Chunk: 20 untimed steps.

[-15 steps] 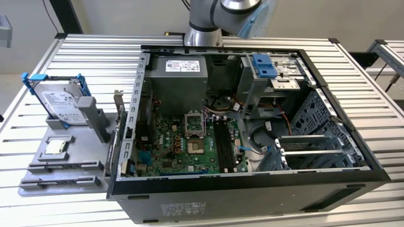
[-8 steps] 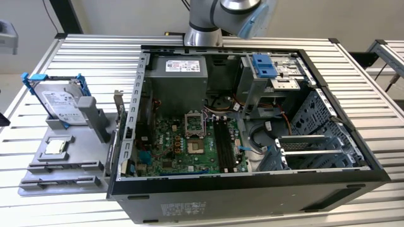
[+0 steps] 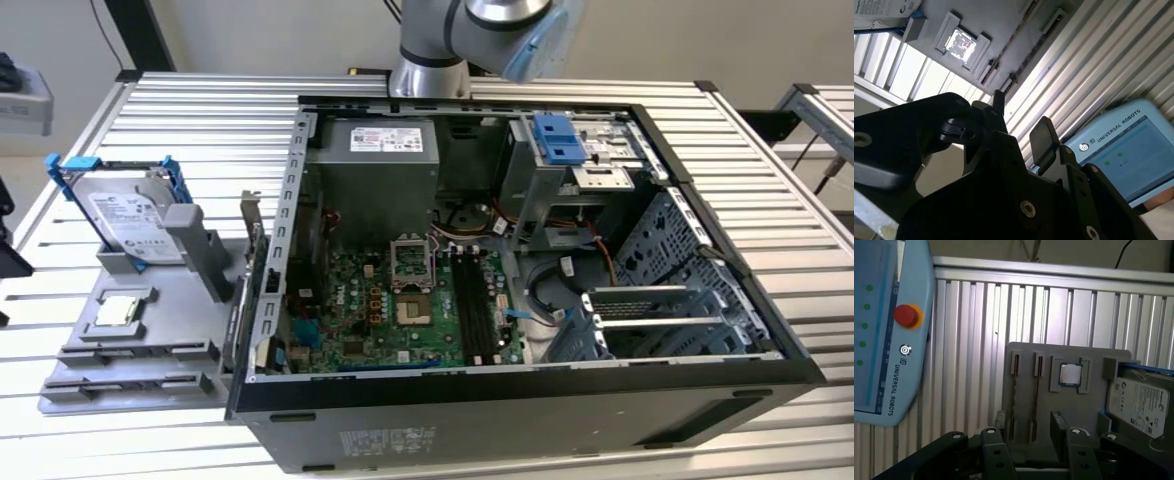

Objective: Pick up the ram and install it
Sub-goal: 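Pick up the ram and move it above insertion slot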

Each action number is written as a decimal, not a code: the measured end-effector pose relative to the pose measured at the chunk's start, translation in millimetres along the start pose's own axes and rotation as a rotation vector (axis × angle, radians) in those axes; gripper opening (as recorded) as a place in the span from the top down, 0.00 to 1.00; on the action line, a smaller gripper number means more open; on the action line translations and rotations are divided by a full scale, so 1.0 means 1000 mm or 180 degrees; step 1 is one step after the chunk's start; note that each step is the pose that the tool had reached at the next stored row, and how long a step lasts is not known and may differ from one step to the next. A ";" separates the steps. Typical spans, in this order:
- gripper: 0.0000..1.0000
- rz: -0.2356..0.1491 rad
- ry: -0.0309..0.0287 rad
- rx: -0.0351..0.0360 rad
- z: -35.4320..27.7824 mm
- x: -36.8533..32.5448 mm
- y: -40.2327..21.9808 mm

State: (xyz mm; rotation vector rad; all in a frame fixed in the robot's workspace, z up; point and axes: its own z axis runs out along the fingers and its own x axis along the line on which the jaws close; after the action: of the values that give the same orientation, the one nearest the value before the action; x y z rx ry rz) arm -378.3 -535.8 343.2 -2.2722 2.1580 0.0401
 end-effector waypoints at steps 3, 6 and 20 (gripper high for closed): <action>0.00 0.0000 0.0000 0.0000 0.0039 0.0001 -0.0001; 0.00 0.0001 0.0000 0.0000 0.0069 0.0002 -0.0001; 0.00 0.0004 -0.0006 0.0001 0.0257 0.0006 -0.0002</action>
State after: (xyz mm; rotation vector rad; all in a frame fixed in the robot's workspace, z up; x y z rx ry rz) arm -378.4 -535.8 317.5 -2.2699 2.1583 0.0420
